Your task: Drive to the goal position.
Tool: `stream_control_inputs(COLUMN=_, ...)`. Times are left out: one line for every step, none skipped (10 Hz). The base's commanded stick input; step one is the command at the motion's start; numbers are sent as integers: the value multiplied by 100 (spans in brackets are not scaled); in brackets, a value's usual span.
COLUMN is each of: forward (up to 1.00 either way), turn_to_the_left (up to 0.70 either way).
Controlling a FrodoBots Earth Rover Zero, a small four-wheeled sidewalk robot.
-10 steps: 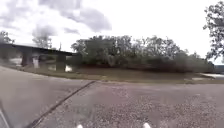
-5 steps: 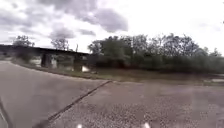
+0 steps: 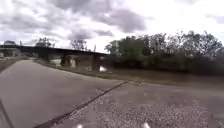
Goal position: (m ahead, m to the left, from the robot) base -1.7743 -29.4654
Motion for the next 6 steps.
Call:
stream_control_inputs(forward=0, turn_to_the_left=-100)
stream_control_inputs(forward=0, turn_to_the_left=-100)
stream_control_inputs(forward=0, turn_to_the_left=-100)
stream_control_inputs(forward=0, turn_to_the_left=-100)
stream_control_inputs(forward=0, turn_to_the_left=-100)
stream_control_inputs(forward=0, turn_to_the_left=-100)
